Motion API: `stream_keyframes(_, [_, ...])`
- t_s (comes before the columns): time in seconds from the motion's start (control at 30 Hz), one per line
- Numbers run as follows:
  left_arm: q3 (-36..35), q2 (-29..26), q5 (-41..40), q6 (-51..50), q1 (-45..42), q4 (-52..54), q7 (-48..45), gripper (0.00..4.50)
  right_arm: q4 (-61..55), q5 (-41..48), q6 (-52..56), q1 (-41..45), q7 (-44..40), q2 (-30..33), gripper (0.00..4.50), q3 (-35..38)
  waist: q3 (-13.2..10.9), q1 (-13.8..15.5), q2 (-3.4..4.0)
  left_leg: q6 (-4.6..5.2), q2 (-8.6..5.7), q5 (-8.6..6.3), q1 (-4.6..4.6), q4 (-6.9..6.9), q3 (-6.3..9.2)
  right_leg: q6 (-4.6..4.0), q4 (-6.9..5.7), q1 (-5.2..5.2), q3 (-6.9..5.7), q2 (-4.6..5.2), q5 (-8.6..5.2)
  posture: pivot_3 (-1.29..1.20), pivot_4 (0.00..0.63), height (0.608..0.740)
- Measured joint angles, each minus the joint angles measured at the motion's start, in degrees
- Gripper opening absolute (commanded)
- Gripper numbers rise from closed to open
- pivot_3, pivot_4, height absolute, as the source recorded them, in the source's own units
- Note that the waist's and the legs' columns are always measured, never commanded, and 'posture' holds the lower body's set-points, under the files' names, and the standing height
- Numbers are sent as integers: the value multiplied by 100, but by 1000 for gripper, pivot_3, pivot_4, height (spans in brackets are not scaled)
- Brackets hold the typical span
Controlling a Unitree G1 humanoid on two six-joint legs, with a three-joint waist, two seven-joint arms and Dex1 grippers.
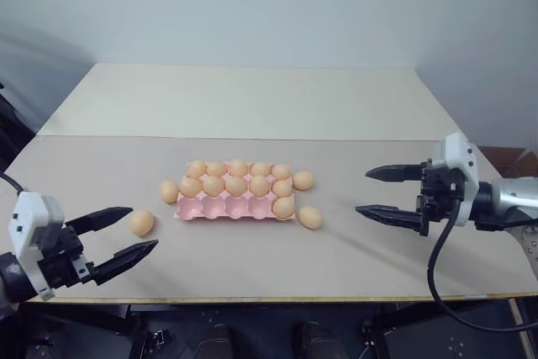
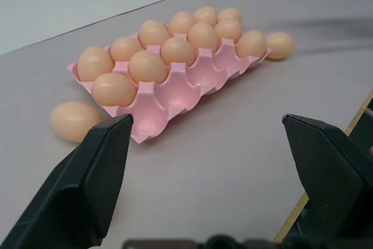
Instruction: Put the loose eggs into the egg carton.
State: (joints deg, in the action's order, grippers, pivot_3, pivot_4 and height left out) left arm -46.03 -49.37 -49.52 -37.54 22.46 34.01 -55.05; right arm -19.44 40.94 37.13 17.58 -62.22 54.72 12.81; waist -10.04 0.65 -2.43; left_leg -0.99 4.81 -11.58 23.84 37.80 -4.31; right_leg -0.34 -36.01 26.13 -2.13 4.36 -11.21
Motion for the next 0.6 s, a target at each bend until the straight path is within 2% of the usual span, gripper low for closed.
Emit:
stream_keyframes(0.2, [-5, -14, -90, -79, -151, -2, 224, 4469, 36, 31, 19, 25, 7, 0, 4500, -17, 0, 1, 0, 0, 0, 0, 0, 0, 0, 0, 0, 0, 0, 0, 0, 0, 150, 740])
stream_keyframes(0.6, [-9, -84, -106, -106, -148, -45, -2, 4469, 150, -236, -78, 121, -106, 2, 4500, -219, 0, -3, 0, 0, 0, 0, 0, 0, -1, 0, 0, 1, 0, 0, 0, 0, 150, 740])
